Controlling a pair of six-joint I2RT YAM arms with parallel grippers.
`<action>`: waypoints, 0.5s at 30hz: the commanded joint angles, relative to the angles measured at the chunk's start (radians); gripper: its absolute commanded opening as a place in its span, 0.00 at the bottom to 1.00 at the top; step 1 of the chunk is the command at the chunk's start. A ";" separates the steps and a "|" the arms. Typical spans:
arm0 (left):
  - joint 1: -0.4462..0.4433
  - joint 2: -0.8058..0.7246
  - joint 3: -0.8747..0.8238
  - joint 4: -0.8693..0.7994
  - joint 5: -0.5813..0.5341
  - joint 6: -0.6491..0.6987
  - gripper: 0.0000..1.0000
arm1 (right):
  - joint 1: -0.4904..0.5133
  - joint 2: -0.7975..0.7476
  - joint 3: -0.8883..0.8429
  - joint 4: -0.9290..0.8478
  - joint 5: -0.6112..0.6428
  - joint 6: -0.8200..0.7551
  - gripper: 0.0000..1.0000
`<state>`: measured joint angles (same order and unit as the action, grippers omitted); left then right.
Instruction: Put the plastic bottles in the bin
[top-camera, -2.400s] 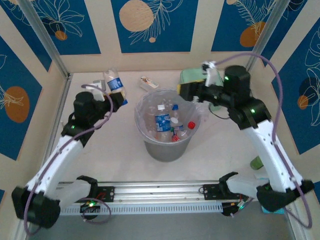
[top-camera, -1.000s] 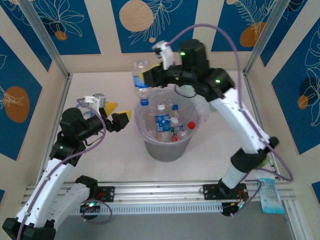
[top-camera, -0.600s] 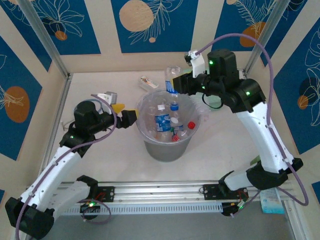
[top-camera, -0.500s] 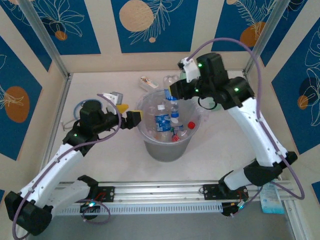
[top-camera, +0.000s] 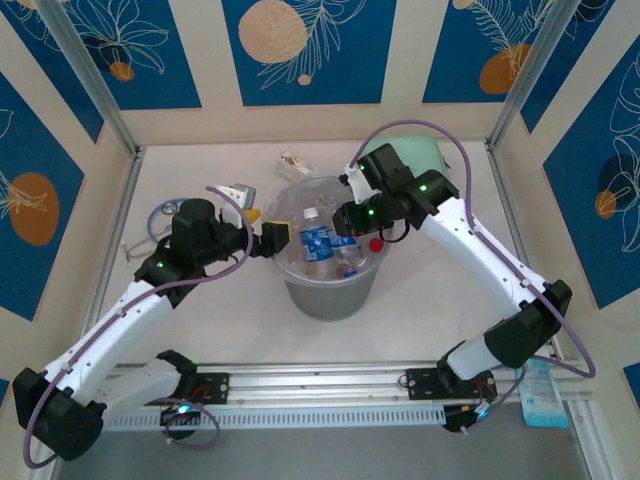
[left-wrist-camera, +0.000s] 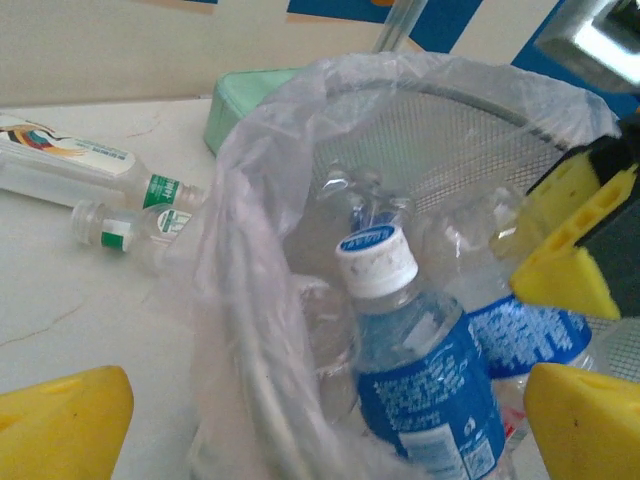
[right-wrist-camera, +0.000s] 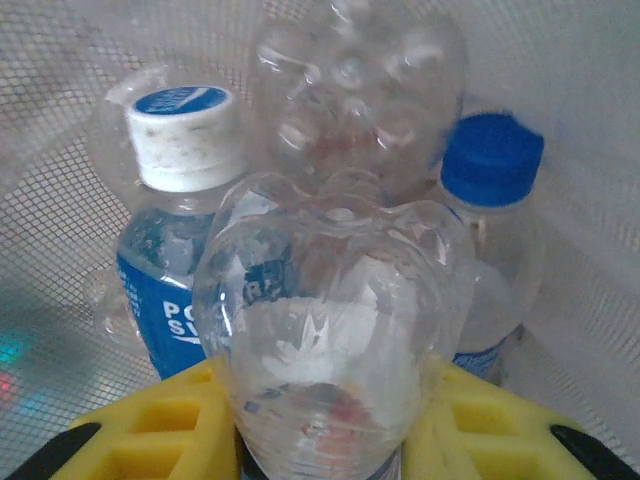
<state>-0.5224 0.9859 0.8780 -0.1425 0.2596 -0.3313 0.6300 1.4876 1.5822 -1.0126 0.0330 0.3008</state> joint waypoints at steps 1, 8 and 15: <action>-0.007 -0.018 0.010 -0.002 -0.050 0.003 1.00 | 0.033 0.049 -0.048 0.064 -0.116 0.040 0.11; 0.005 -0.051 0.081 -0.242 -0.256 0.008 0.98 | 0.110 0.112 -0.059 0.202 -0.222 0.080 0.10; 0.125 -0.149 0.100 -0.419 -0.344 -0.013 0.96 | 0.198 0.170 -0.003 0.401 -0.277 0.152 0.13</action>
<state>-0.4389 0.8692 0.9428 -0.4400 -0.0059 -0.3386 0.7750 1.6115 1.5623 -0.7212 -0.0887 0.3820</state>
